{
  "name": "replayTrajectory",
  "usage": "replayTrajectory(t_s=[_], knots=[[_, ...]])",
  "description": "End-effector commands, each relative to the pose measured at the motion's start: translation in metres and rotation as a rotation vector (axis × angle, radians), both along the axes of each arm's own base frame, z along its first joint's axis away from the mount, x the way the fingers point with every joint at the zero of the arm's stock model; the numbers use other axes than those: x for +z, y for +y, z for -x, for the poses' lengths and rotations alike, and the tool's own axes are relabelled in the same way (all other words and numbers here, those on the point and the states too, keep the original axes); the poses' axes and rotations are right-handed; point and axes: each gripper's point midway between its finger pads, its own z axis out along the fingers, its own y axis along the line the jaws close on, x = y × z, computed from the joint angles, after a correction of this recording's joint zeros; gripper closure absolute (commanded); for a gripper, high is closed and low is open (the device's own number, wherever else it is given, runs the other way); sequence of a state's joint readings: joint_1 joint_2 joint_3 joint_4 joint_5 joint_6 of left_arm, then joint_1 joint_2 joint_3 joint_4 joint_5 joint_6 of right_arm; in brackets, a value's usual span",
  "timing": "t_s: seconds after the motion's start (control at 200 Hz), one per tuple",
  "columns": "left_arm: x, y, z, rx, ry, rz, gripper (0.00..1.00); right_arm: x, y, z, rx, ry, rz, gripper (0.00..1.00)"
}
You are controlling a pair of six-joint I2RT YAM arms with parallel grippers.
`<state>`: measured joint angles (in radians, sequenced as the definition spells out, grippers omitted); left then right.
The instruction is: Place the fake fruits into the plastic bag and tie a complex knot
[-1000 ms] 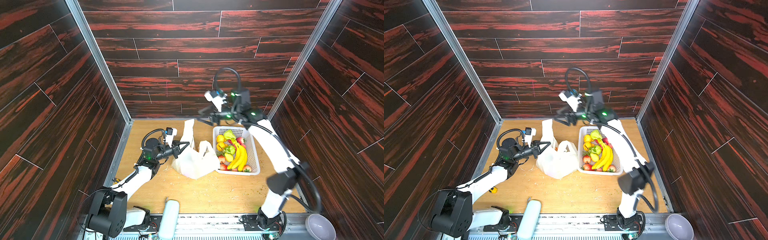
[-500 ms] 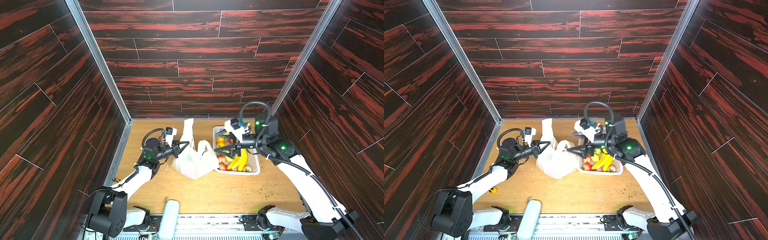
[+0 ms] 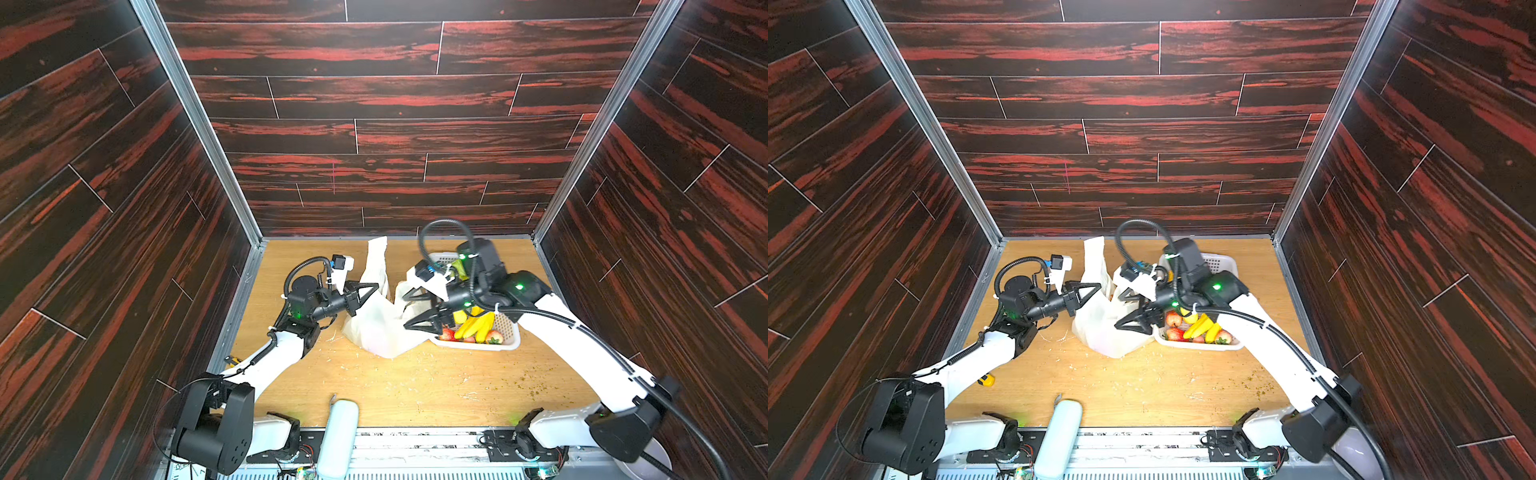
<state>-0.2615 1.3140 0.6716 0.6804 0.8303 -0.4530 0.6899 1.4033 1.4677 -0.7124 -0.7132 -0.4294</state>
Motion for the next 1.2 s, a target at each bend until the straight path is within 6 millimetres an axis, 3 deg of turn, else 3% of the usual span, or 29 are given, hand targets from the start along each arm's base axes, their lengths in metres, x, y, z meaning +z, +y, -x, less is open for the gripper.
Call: replayTrajectory(t_s=[0.0,0.095,0.175,0.235,0.291,0.371,0.611,0.802,0.917,1.042,1.192], knots=[[0.021,-0.001,0.002,-0.012,-0.051,0.014,1.0,-0.01,0.005,0.001,0.028,0.004,0.051,0.3],[0.022,-0.001,0.003,-0.013,-0.051,0.015,1.0,-0.016,0.01,0.004,0.049,0.026,0.066,0.43],[0.024,0.0,0.003,-0.008,-0.058,0.016,1.0,-0.015,0.013,0.003,0.056,0.032,0.066,0.6],[0.026,0.001,0.004,-0.006,-0.064,0.015,1.0,-0.01,0.015,0.003,0.062,0.028,0.05,0.78],[0.028,0.002,0.005,0.0,-0.068,0.016,1.0,-0.002,0.015,0.004,0.067,0.022,0.033,1.0],[0.034,0.003,0.007,0.008,-0.079,0.021,0.99,0.009,0.017,0.001,0.047,0.005,0.003,1.0],[0.047,0.022,0.007,0.129,-0.096,-0.015,0.68,0.05,0.013,-0.034,-0.117,0.029,-0.191,1.0],[0.058,0.058,0.007,0.293,-0.061,-0.025,0.48,0.057,0.007,-0.06,-0.242,0.031,-0.261,1.0],[0.07,0.073,0.019,0.339,-0.061,-0.013,0.44,0.061,0.006,-0.064,-0.248,0.048,-0.29,1.0],[0.092,0.066,0.048,0.259,-0.109,0.012,0.43,0.064,0.006,-0.065,-0.249,0.057,-0.313,1.0],[0.118,0.039,0.086,0.129,-0.196,0.048,0.39,0.064,0.008,-0.06,-0.224,0.078,-0.331,1.0]])
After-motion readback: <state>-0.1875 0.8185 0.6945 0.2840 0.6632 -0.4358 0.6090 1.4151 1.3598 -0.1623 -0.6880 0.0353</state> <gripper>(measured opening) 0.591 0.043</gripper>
